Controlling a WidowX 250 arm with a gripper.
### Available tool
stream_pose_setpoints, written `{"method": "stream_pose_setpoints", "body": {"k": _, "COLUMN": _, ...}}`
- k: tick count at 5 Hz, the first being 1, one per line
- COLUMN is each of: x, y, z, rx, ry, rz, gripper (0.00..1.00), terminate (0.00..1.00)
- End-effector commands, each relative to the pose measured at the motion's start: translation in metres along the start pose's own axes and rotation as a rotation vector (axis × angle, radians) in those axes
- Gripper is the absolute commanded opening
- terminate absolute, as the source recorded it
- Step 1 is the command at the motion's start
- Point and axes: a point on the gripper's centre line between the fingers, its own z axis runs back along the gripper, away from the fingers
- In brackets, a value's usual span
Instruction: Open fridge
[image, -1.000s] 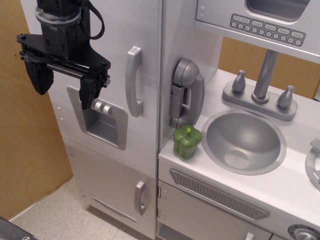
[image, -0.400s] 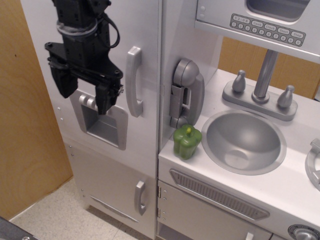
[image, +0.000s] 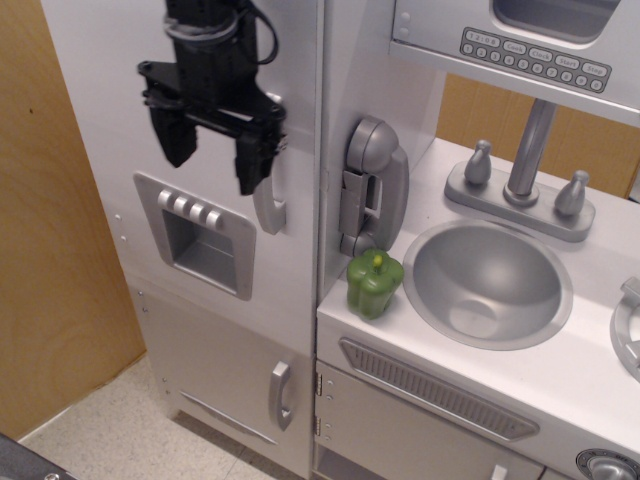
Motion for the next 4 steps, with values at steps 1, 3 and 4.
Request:
{"method": "stream_pose_setpoints", "body": {"k": 1, "x": 0.039, "y": -0.002, "z": 0.009, "rx": -0.010, "ry": -0.086, "rz": -0.005, "gripper": 1.00, "terminate": 0.00}}
{"method": "stream_pose_setpoints", "body": {"k": 3, "x": 0.050, "y": -0.004, "z": 0.003, "rx": 0.017, "ry": -0.186, "rz": -0.038, "gripper": 1.00, "terminate": 0.00}}
{"method": "stream_pose_setpoints", "body": {"k": 4, "x": 0.057, "y": -0.007, "z": 0.000, "rx": 0.032, "ry": -0.205, "rz": -0.033, "gripper": 1.00, "terminate": 0.00}}
